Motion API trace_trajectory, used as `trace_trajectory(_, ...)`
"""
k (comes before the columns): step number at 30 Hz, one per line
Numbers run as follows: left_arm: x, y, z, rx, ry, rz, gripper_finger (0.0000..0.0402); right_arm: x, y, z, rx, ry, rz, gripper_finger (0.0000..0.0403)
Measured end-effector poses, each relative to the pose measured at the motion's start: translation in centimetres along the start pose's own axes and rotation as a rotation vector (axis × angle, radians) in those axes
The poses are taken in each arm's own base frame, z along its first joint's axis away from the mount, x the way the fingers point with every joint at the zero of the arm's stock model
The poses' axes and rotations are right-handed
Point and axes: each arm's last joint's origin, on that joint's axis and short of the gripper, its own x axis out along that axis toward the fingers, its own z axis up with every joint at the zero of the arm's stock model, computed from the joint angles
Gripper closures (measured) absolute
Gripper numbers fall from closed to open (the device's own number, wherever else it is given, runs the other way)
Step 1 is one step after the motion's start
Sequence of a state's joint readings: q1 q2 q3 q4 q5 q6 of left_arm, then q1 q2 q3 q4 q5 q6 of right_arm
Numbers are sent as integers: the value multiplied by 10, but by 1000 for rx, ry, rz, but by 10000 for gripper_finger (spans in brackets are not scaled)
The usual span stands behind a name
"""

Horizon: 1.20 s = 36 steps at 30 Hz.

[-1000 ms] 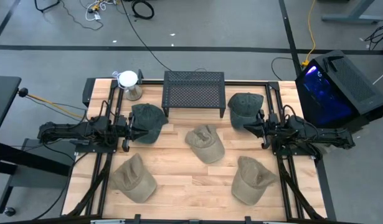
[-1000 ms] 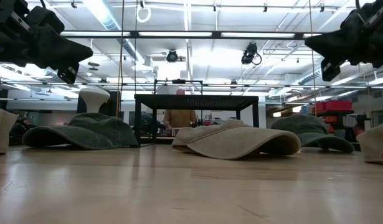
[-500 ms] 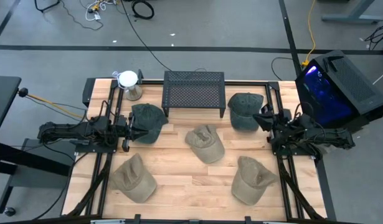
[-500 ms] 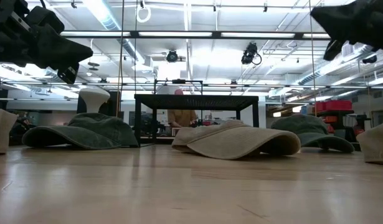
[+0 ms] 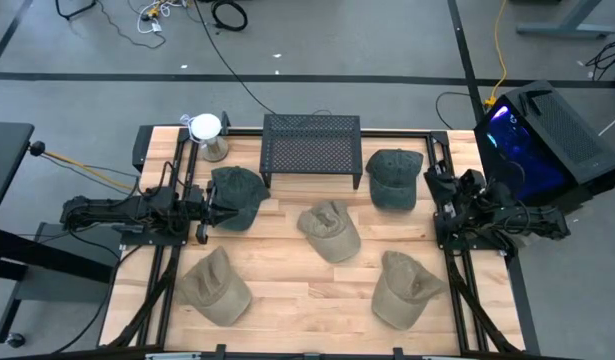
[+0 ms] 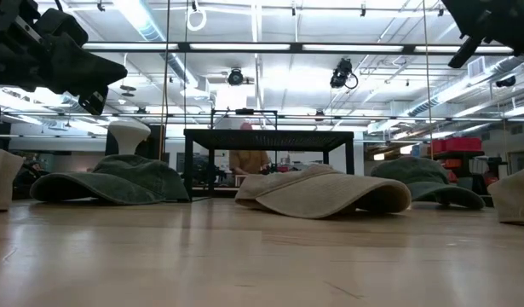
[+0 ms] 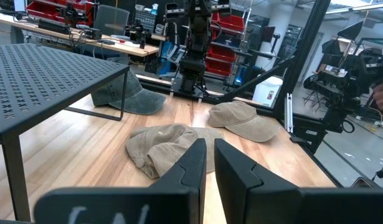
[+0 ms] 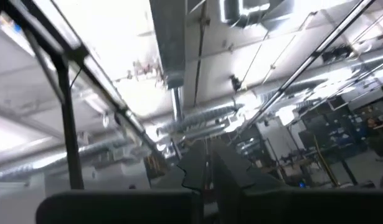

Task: Pick & Place hat
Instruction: Put the green cap on the shelf

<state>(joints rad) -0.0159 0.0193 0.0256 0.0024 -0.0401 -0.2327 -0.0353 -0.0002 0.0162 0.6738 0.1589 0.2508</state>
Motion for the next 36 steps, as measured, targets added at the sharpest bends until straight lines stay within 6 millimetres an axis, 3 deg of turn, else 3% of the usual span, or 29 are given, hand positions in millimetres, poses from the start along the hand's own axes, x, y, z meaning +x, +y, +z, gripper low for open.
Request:
trace_trajectory(22,0,0,0,0,0,0,362,22,22,83,-13,-207,-50,374)
trace_trajectory(36,0,0,0,0,0,0,362,64,44,141,-47,-104,-74,374)
